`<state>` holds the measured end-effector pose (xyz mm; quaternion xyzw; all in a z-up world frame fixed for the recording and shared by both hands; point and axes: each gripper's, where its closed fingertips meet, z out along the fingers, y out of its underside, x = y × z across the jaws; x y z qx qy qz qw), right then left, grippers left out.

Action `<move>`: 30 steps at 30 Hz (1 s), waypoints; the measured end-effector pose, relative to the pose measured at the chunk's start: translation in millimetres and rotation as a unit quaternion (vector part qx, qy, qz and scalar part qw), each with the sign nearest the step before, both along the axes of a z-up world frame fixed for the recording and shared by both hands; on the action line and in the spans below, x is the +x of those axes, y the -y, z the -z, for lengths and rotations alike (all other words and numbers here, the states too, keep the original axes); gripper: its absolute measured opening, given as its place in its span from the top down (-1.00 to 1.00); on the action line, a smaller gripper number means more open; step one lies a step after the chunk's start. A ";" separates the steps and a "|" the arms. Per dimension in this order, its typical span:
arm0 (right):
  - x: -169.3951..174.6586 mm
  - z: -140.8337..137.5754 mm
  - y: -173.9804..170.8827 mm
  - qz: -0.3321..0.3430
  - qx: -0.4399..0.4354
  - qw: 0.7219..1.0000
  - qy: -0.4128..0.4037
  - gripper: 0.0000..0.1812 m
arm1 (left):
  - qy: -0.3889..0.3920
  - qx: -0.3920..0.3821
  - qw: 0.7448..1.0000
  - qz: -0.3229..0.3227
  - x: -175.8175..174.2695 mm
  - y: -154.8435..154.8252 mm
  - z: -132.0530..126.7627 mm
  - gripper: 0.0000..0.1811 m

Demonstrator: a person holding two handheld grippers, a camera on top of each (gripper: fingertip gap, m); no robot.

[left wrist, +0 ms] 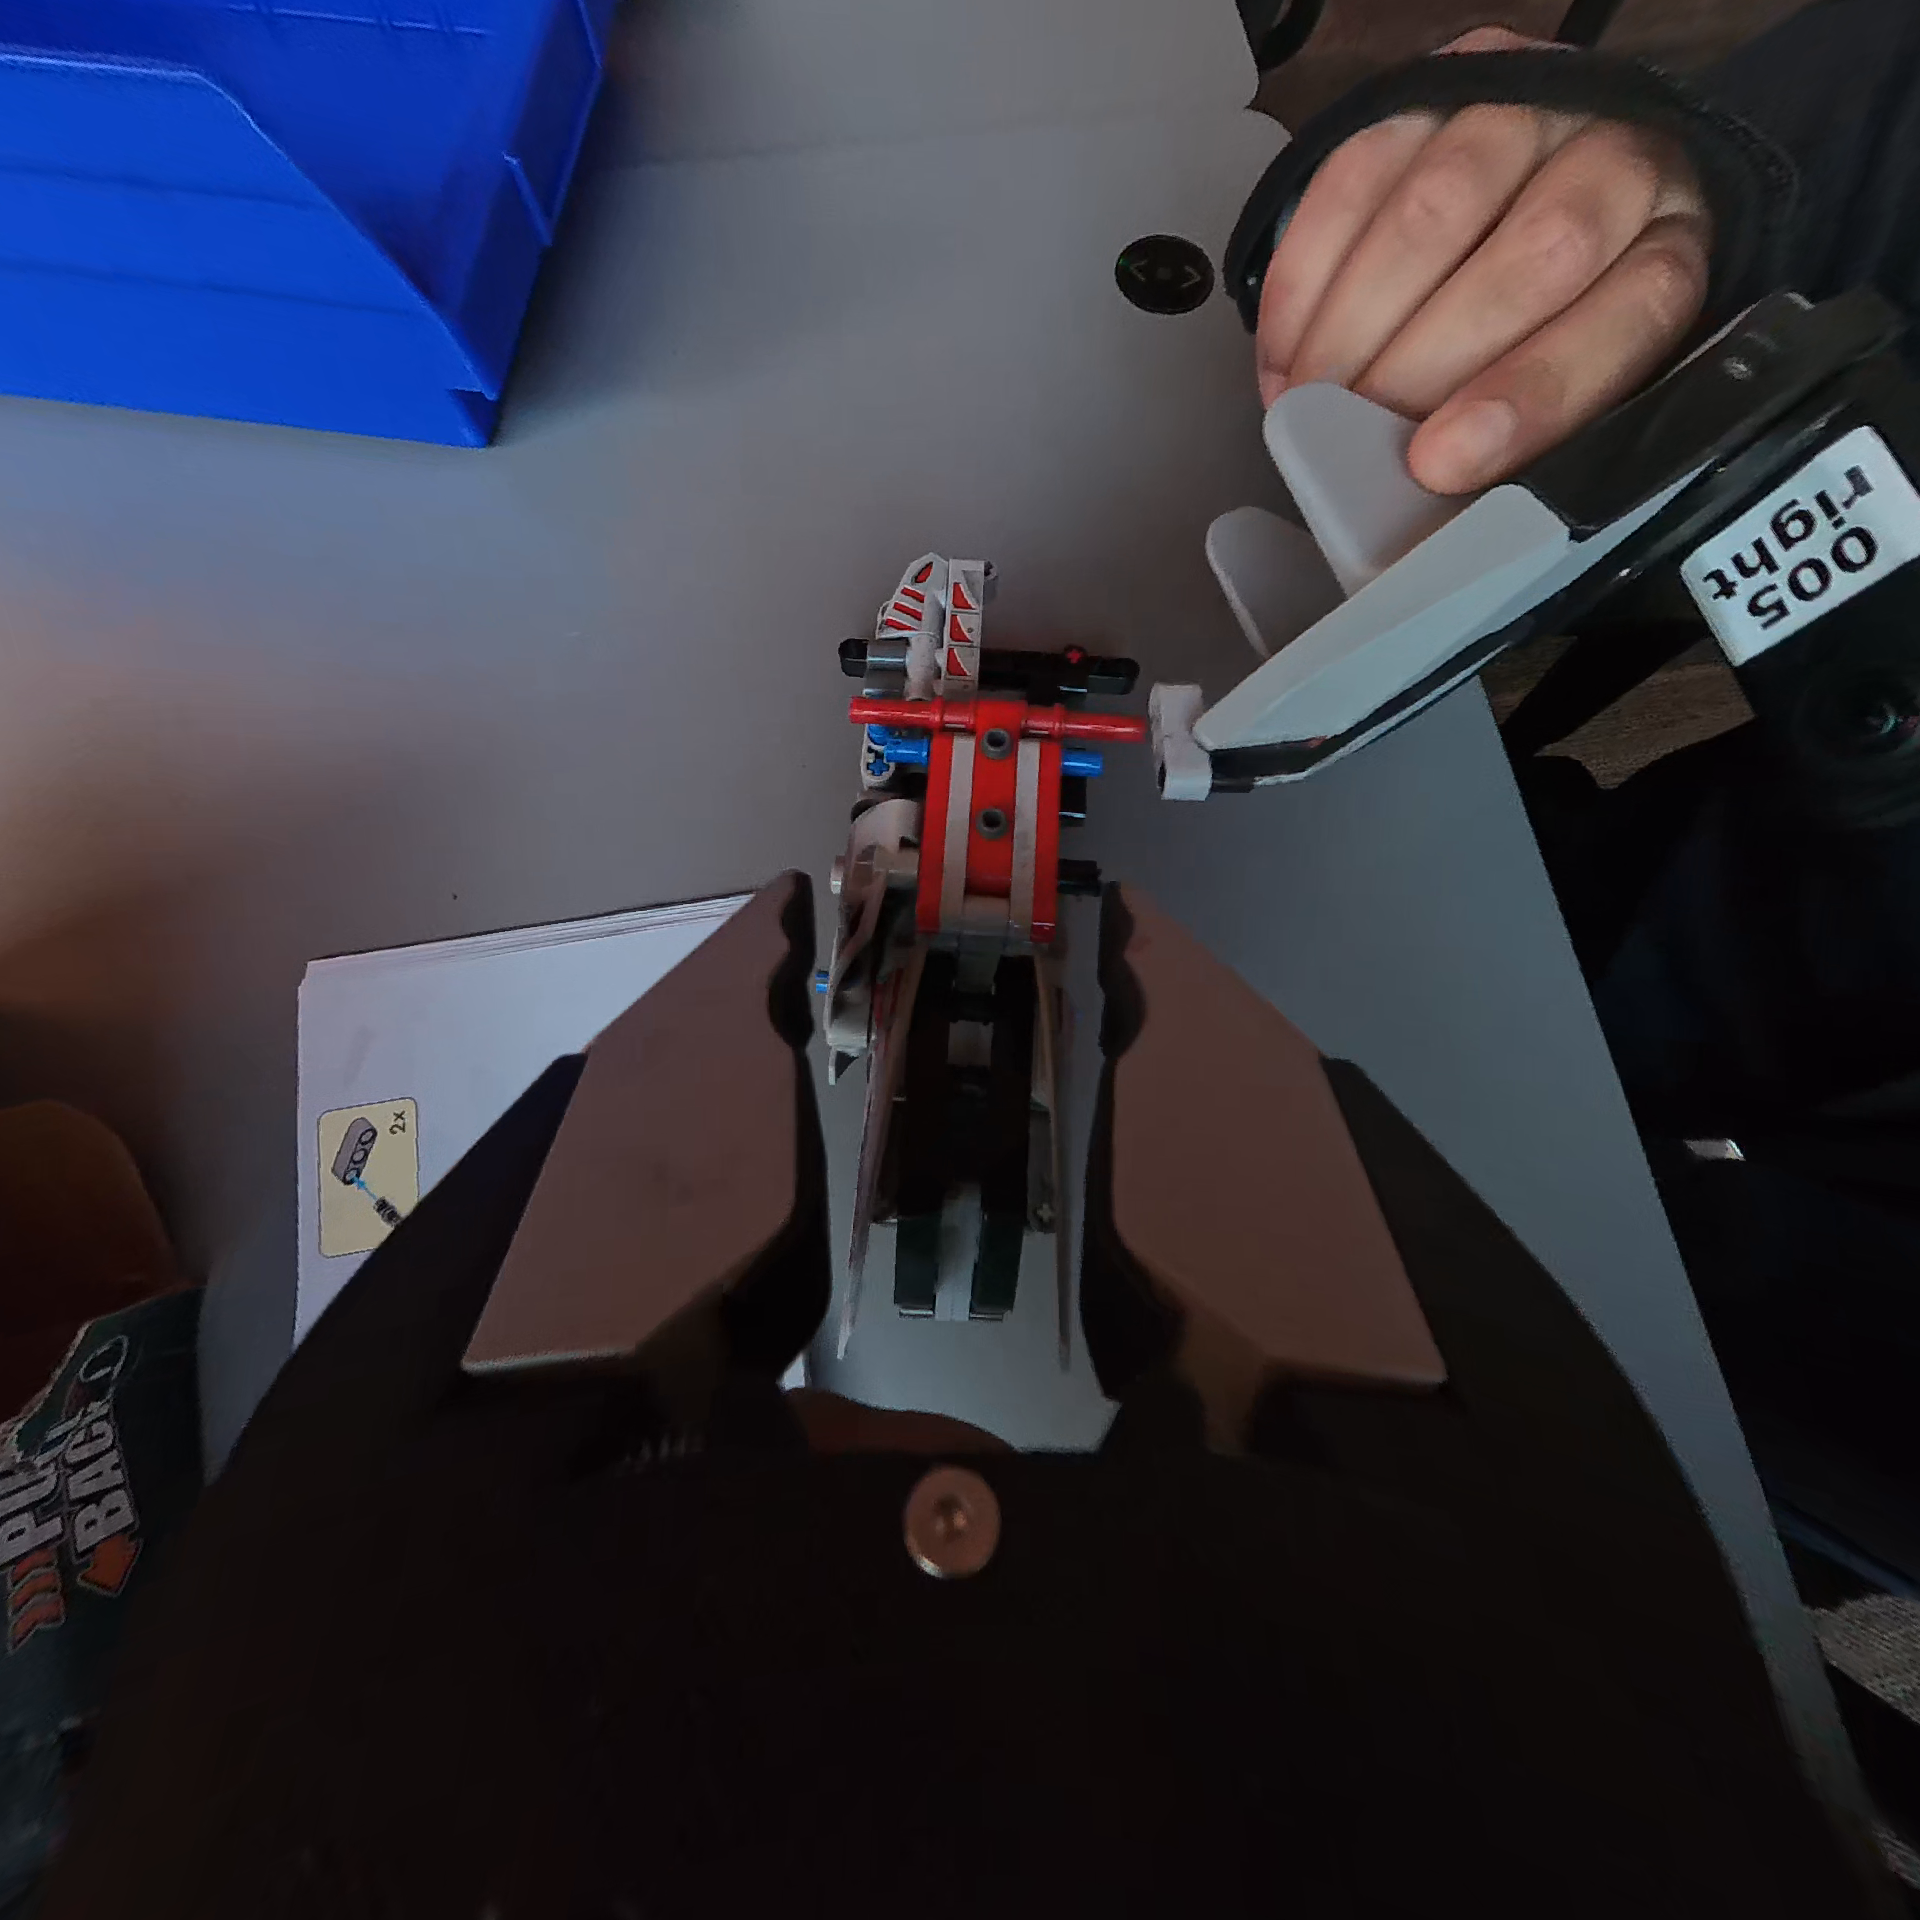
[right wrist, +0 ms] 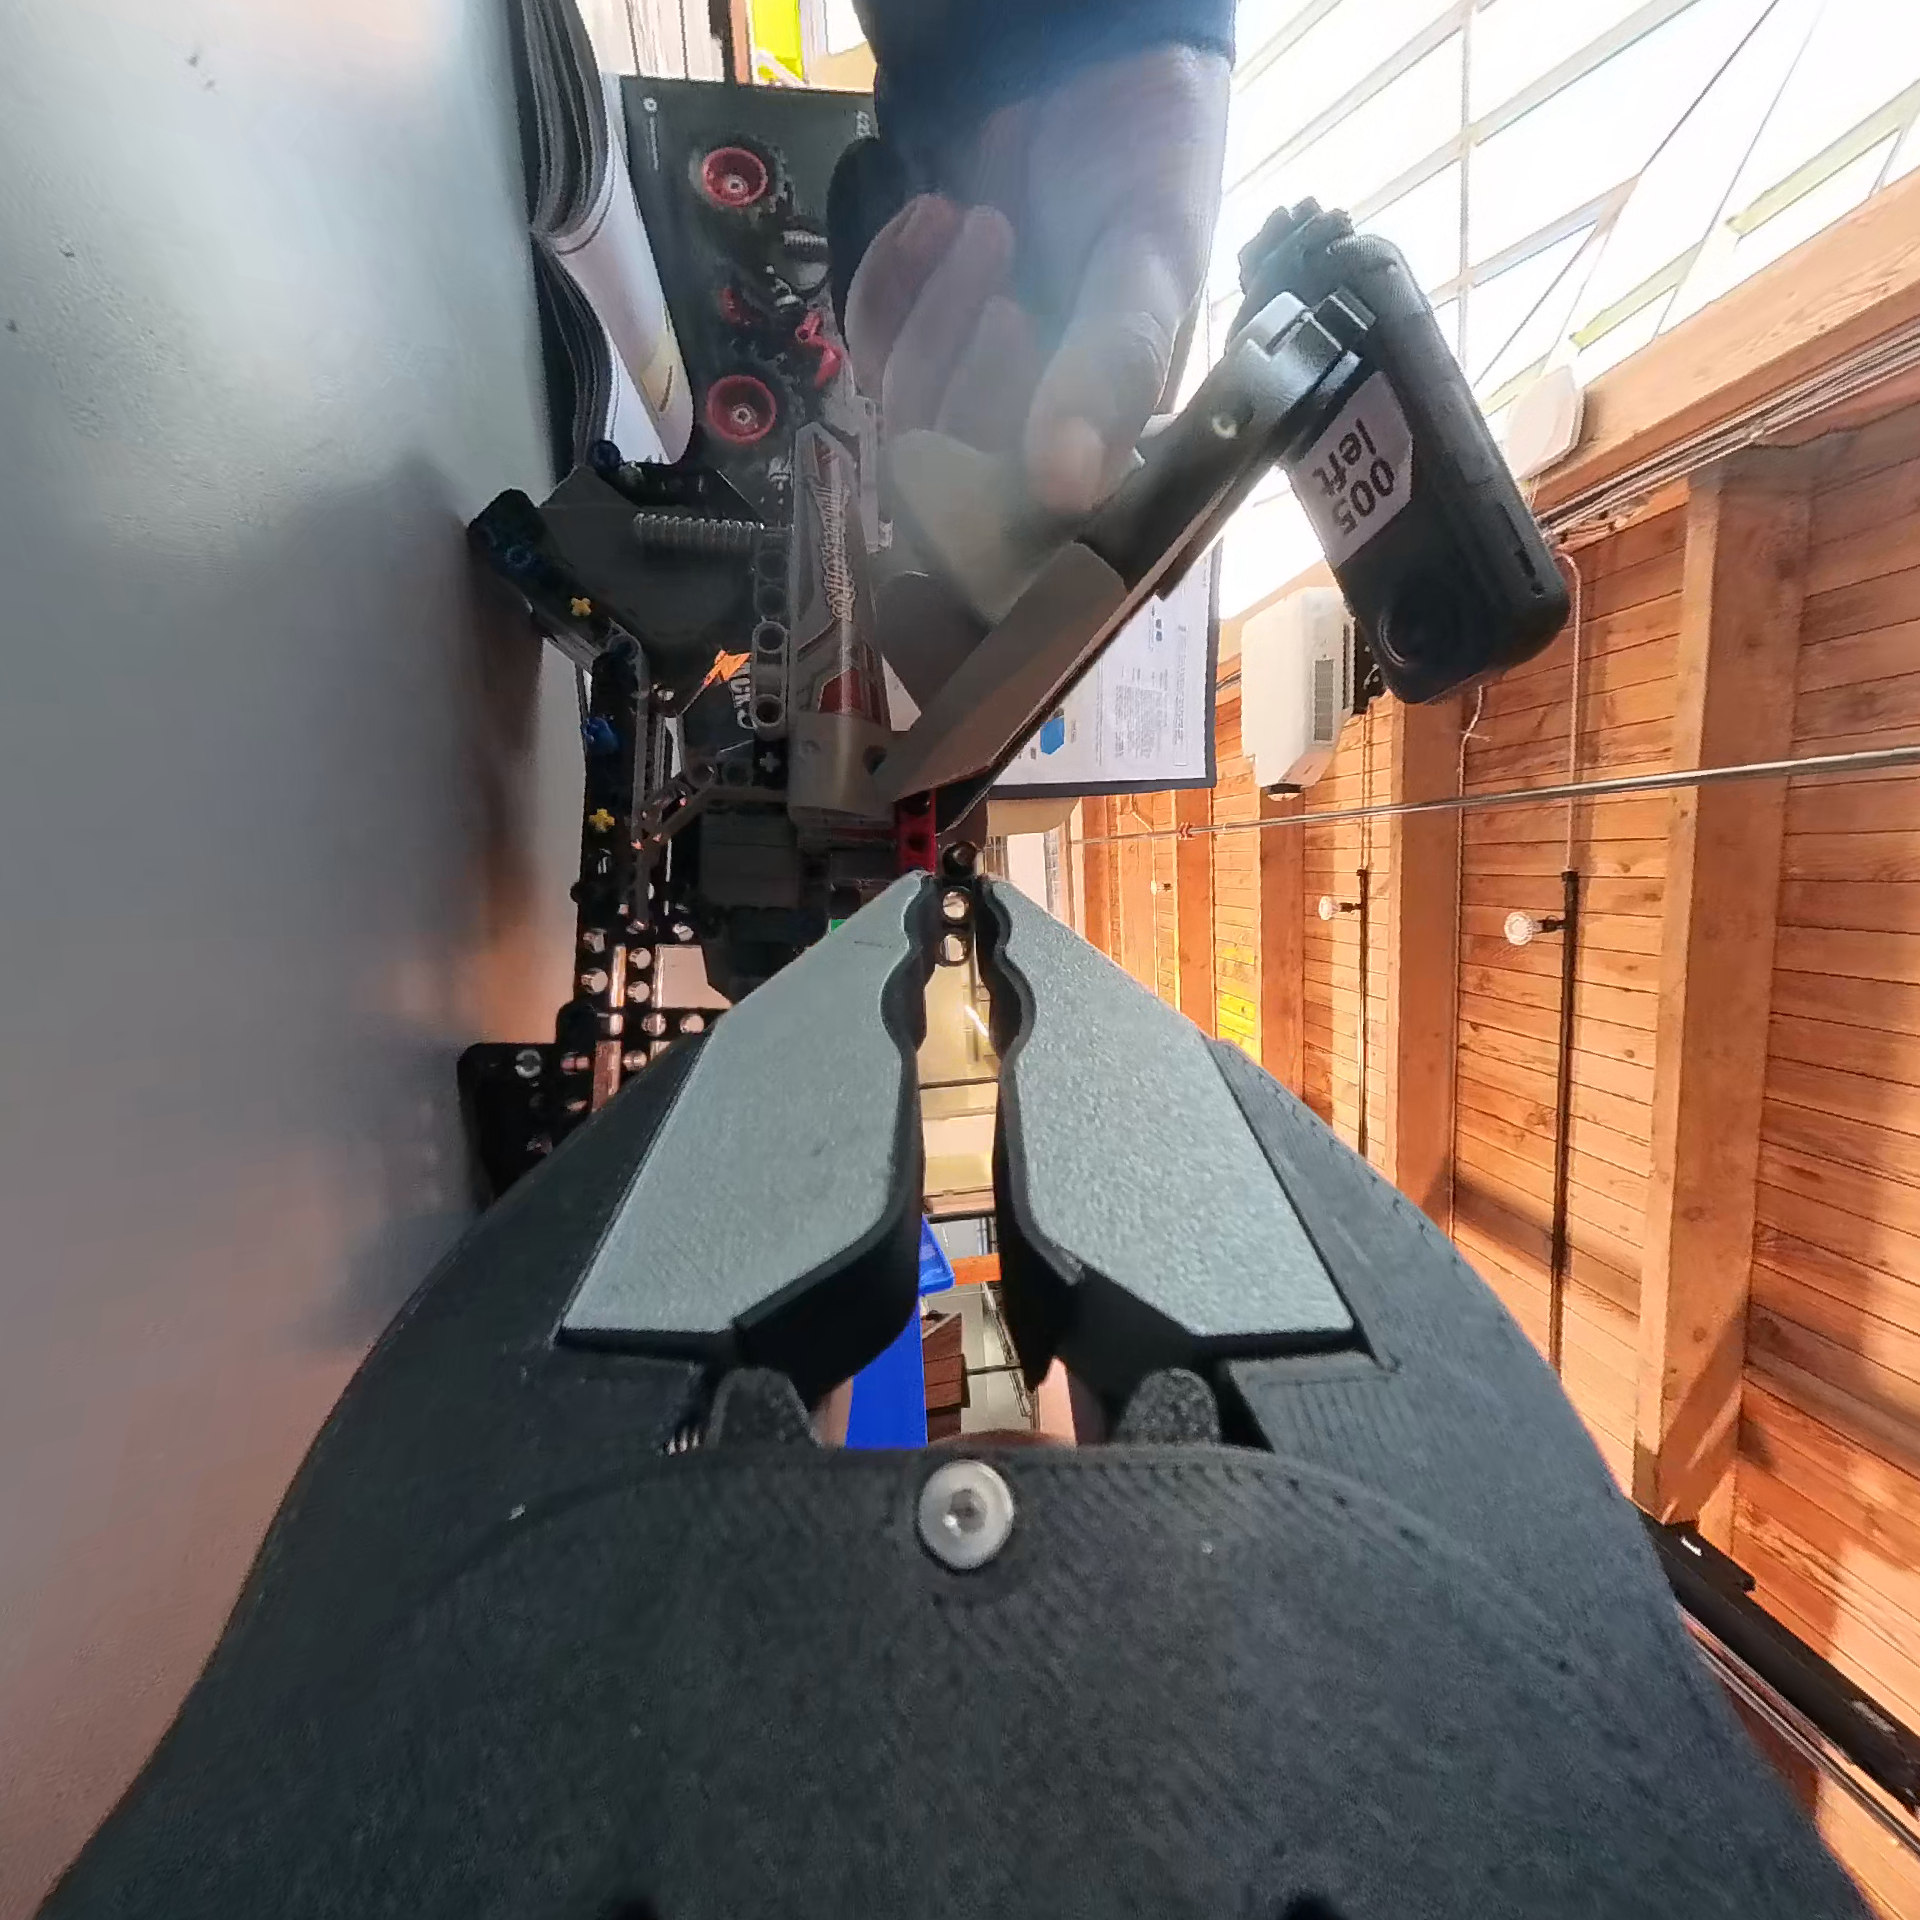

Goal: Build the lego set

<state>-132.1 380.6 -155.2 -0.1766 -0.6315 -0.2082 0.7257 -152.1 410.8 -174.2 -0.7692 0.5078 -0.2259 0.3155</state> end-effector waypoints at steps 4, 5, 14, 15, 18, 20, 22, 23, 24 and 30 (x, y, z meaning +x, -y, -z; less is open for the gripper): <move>-1.6 4.6 -4.7 0.008 -0.004 1.000 0.011 0.96 | -0.004 0.006 1.000 0.002 0.1 -0.2 1.3 0.48; -1.5 4.3 -5.1 0.009 -0.003 1.000 0.010 0.96 | -0.006 0.007 1.000 0.002 -0.3 -0.5 1.5 0.49; 1.7 2.3 -3.3 0.001 -0.010 1.000 0.002 0.96 | -0.023 0.005 1.000 -0.012 -11.4 -1.7 -1.9 0.42; 3.1 1.3 -2.2 -0.003 -0.013 1.000 -0.002 0.96 | -0.020 0.015 0.999 -0.023 -18.7 -4.3 -10.3 0.43; 8.5 -4.9 0.0 -0.013 -0.027 0.999 -0.023 0.96 | 0.040 0.041 0.996 -0.062 -44.5 -8.7 -54.9 0.39; 13.1 -10.1 -0.6 -0.019 -0.041 0.998 -0.039 0.96 | 0.073 0.049 0.992 -0.086 -63.9 -8.3 -78.2 0.39; 18.2 -17.2 -1.5 -0.028 -0.061 0.996 -0.061 0.96 | 0.077 0.065 0.988 -0.116 -83.1 -11.5 -89.2 0.39; 21.6 -22.0 -3.4 -0.031 -0.076 0.994 -0.076 0.96 | 0.074 0.069 0.986 -0.130 -90.8 -13.0 -91.7 0.39; 25.9 -27.4 -6.5 -0.035 -0.099 0.990 -0.094 0.96 | 0.074 0.070 0.985 -0.140 -96.4 -14.2 -93.7 0.39; 61.5 -52.4 -50.4 -0.046 -0.289 0.931 -0.218 0.96 | 0.065 0.058 0.982 -0.166 -104.5 -14.7 -88.5 0.42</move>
